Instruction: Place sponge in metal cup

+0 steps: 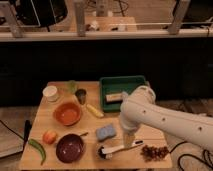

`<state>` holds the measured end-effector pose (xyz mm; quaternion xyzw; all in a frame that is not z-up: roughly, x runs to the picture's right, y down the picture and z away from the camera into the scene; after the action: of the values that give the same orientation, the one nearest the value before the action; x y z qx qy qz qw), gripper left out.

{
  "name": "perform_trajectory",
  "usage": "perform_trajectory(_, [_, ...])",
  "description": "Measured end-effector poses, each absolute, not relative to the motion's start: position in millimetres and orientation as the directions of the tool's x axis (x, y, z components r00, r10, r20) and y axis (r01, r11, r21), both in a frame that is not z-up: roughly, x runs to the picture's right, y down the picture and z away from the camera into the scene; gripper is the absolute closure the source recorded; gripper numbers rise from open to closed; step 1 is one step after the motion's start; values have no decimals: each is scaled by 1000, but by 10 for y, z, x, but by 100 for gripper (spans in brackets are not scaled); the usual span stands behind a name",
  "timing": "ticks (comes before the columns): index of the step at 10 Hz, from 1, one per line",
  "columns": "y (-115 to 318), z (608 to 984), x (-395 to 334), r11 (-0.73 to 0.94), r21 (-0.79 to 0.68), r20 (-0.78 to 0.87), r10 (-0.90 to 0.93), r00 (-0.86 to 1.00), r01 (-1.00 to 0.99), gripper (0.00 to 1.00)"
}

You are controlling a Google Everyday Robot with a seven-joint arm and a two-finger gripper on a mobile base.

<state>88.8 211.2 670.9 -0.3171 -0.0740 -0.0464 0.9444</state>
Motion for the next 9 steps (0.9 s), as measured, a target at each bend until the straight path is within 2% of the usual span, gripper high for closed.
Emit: perform_trajectory(9, [2289, 7038, 509, 782, -598, 241, -32, 970, 175, 20])
